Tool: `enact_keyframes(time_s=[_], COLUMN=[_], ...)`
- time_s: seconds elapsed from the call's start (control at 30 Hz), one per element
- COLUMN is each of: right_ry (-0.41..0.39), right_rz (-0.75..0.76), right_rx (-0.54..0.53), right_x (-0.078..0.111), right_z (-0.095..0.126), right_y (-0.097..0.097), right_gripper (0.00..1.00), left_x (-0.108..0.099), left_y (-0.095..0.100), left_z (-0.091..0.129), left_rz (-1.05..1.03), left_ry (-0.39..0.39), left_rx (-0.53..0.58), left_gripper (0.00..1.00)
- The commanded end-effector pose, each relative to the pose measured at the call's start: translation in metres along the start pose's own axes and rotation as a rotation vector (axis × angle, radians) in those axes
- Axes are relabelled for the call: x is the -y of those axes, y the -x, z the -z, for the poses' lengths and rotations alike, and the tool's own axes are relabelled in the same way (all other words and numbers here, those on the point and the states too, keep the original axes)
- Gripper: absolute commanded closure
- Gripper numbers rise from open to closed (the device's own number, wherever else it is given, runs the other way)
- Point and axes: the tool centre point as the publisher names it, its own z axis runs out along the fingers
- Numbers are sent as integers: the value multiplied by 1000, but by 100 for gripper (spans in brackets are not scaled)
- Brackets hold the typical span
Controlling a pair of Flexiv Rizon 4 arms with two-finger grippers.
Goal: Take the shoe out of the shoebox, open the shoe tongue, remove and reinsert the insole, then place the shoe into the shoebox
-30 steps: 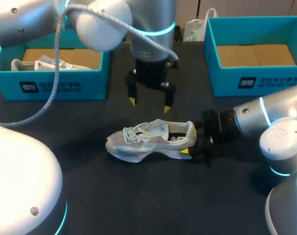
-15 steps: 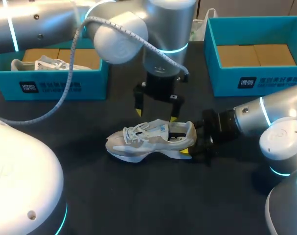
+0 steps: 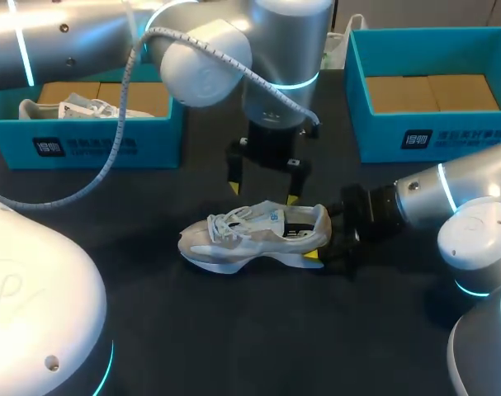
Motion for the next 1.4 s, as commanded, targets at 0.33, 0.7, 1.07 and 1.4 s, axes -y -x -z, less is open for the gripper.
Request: enact_keyframes(time_s=[0.33, 0.7, 1.07, 1.4], right_ry=[-4, -4, -4, -4], right_rz=[-1, -1, -1, -1], right_rx=[0, 0, 0, 0], right_x=[0, 0, 0, 0], right_z=[-6, -6, -6, -6], right_y=[-1, -1, -1, -1], right_gripper=[100, 100, 100, 100], left_x=[-17, -9, -4, -5], left_y=[-12, -28, -33, -30], left_z=[-10, -33, -53, -66], left_rz=[54, 103, 150, 168], left_ry=[-11, 4, 19, 41], left_rx=[35, 66, 110, 152], left_gripper=[0, 0, 0, 0])
